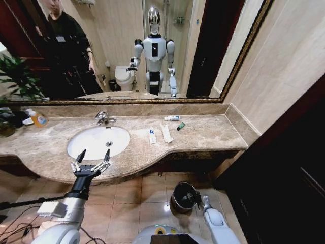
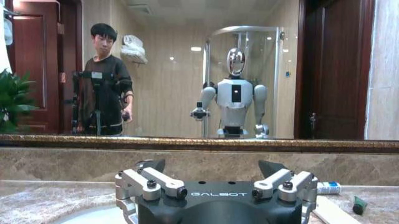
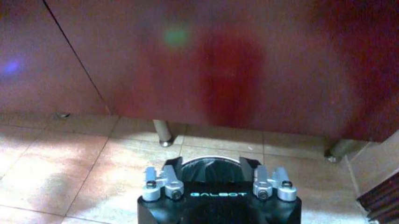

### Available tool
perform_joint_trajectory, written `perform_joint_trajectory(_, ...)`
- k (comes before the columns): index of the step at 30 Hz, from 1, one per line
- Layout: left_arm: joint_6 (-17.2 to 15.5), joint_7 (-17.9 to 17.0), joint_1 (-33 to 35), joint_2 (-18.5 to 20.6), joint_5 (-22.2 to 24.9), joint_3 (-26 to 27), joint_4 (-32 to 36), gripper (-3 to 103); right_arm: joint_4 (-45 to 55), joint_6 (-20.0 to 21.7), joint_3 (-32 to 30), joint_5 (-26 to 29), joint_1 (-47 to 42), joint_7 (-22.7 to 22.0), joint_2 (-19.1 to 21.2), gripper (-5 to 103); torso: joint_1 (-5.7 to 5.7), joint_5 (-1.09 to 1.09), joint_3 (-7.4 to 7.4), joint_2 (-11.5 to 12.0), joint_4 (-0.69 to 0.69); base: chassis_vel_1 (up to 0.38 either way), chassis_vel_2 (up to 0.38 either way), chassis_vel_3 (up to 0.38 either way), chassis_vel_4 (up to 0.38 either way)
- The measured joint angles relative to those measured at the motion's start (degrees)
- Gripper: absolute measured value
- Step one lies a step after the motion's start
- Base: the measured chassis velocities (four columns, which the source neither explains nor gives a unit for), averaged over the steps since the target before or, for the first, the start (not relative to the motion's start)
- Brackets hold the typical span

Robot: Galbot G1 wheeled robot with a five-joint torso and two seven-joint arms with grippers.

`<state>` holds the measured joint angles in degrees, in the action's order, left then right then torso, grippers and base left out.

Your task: Pick up the trash from the sink and place it in the trash bin.

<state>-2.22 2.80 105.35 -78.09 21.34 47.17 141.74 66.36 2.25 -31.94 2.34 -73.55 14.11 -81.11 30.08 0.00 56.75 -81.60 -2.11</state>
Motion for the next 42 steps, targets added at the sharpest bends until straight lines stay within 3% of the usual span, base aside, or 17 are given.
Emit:
perform_joint_trajectory(4, 0.0, 0.0, 0.0, 0.0, 0.0, 0.0, 0.0, 100, 0.6, 0.0, 0.0, 0.0, -0.3, 0.0, 0.2, 74, 0.00, 0.00, 0.00, 0.0, 0.00, 0.000, 0.000, 0.000, 0.000)
perform_joint_trajectory(7, 0.0, 0.0, 0.0, 0.0, 0.0, 0.0, 0.0, 100, 1.1, 0.0, 0.0, 0.0, -0.6, 0.0, 0.3, 90, 0.00, 0.00, 0.00, 0.0, 0.00, 0.000, 0.000, 0.000, 0.000)
perform_joint_trajectory(12, 0.0, 0.0, 0.0, 0.0, 0.0, 0.0, 0.0, 100, 1.5, 0.0, 0.0, 0.2, -0.9, 0.0, 0.2, 99, 0.00, 0.00, 0.00, 0.0, 0.00, 0.000, 0.000, 0.000, 0.000)
perform_joint_trajectory(27, 0.0, 0.0, 0.0, 0.0, 0.0, 0.0, 0.0, 100, 3.2, 0.6, 0.6, 2.1, -1.5, -0.6, 0.3, 100, 0.00, 0.02, 0.00, 0.0, 0.00, 0.000, 0.000, 0.000, 0.000)
perform_joint_trajectory(32, 0.0, 0.0, 0.0, 0.0, 0.0, 0.0, 0.0, 100, 10.8, 2.2, 1.2, 7.6, -4.7, -2.0, 3.1, 100, 0.00, 0.00, 0.00, 0.0, 0.00, 0.000, 0.000, 0.000, 0.000)
perform_joint_trajectory(35, 0.0, 0.0, 0.0, 0.0, 0.0, 0.0, 0.0, 100, 16.9, 0.5, 1.2, 10.5, -7.2, -4.4, 5.8, 100, 0.00, 0.00, 0.00, 0.0, 0.00, 0.000, 0.000, 0.000, 0.000)
perform_joint_trajectory(42, 0.0, 0.0, 0.0, 0.0, 0.0, 0.0, 0.0, 100, 30.8, -0.8, -0.6, 16.3, -13.1, -3.8, 10.4, 100, 0.00, 0.01, 0.00, 0.0, 0.01, 0.000, 0.000, 0.000, 0.000)
